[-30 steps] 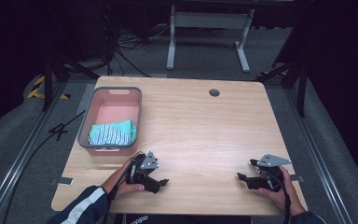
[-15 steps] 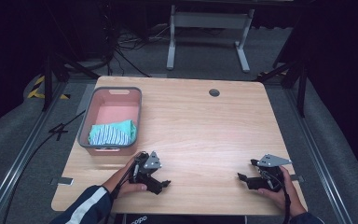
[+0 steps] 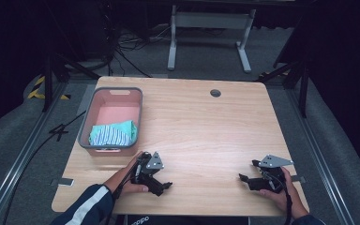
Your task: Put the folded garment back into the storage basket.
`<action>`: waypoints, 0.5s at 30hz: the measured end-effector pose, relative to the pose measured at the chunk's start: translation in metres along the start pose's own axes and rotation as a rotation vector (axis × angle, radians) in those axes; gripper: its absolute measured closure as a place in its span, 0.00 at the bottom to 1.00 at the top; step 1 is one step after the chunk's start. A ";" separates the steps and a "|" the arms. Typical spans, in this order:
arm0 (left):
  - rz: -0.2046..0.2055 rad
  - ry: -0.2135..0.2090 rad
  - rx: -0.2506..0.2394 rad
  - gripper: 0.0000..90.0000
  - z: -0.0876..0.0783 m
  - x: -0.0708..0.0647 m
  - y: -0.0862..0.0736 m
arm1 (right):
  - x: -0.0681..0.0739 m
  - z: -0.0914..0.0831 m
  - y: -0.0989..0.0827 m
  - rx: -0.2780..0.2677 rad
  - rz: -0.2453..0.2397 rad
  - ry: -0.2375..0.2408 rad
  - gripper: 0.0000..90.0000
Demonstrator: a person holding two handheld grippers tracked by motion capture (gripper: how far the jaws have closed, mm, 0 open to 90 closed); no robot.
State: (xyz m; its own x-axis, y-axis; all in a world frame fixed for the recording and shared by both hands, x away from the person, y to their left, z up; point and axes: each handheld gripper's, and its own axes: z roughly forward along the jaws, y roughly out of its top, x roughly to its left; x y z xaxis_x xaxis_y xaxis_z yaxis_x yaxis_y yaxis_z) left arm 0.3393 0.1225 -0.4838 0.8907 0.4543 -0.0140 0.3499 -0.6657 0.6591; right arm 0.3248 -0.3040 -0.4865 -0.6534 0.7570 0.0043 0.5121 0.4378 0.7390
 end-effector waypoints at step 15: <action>0.001 -0.005 0.005 0.00 0.001 0.000 0.001 | 0.000 0.000 0.000 -0.001 -0.003 0.001 0.21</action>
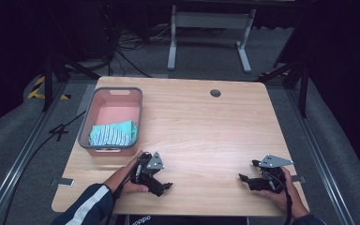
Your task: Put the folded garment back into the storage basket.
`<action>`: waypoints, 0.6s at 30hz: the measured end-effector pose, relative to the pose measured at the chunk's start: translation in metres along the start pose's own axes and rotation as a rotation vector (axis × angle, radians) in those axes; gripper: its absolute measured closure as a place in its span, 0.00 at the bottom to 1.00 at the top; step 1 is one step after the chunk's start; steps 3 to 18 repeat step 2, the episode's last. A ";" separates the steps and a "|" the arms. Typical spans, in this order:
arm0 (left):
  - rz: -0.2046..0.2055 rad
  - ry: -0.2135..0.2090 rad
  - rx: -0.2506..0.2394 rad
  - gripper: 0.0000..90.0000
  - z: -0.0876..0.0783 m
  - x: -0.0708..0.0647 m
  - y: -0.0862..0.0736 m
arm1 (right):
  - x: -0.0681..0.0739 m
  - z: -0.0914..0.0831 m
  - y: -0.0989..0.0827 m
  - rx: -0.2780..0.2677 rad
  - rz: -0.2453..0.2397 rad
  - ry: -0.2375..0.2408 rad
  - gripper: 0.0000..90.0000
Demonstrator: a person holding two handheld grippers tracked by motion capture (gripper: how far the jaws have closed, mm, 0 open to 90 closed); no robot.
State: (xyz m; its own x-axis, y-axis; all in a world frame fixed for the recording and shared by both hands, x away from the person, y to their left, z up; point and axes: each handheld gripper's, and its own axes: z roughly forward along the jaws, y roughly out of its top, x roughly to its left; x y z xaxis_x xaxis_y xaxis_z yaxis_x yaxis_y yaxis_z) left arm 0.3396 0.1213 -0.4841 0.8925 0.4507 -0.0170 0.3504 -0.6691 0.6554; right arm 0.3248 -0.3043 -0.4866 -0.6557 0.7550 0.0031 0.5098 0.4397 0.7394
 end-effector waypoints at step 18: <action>0.002 0.001 -0.001 0.00 0.000 0.000 0.000 | 0.000 0.000 0.000 0.000 0.000 0.000 0.21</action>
